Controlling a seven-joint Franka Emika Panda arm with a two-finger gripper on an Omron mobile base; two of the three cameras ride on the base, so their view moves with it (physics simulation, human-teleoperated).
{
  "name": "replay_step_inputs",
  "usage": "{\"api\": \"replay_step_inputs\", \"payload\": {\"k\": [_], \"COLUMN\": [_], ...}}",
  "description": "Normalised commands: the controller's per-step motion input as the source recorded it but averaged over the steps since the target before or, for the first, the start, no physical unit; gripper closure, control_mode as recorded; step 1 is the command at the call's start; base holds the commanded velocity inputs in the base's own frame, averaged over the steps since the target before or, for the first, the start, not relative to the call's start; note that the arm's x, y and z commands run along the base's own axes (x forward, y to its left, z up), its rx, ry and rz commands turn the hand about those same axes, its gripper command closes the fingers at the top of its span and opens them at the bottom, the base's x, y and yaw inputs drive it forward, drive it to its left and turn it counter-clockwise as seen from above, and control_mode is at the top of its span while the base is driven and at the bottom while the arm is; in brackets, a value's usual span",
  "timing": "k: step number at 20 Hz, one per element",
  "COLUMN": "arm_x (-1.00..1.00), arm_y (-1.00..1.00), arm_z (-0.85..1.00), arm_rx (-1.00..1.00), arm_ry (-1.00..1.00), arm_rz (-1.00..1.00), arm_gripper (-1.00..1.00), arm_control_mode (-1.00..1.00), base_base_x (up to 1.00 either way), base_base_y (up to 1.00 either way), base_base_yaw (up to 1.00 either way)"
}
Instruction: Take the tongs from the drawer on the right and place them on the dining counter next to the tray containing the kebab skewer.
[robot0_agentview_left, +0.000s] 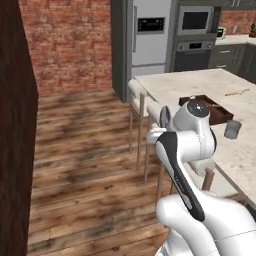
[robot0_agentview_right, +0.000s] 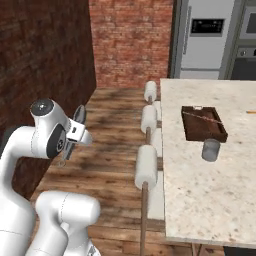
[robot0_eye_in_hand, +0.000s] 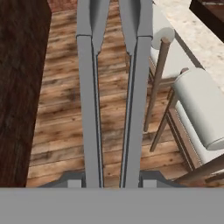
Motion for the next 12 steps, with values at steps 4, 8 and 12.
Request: {"api": "replay_step_inputs", "payload": {"k": [4,8,12], "arm_x": [0.0,0.0,0.0], "arm_y": [0.0,0.0,0.0], "arm_z": [0.0,0.0,0.0], "arm_rx": [0.0,0.0,0.0], "arm_ry": [0.0,0.0,0.0], "arm_rz": [0.0,0.0,0.0], "arm_gripper": [1.0,1.0,1.0], "arm_control_mode": [1.0,1.0,1.0], "base_base_x": [0.41,0.55,0.62], "base_base_y": [0.58,0.64,0.63], "base_base_yaw": [-0.43,-0.45,-0.45]}}
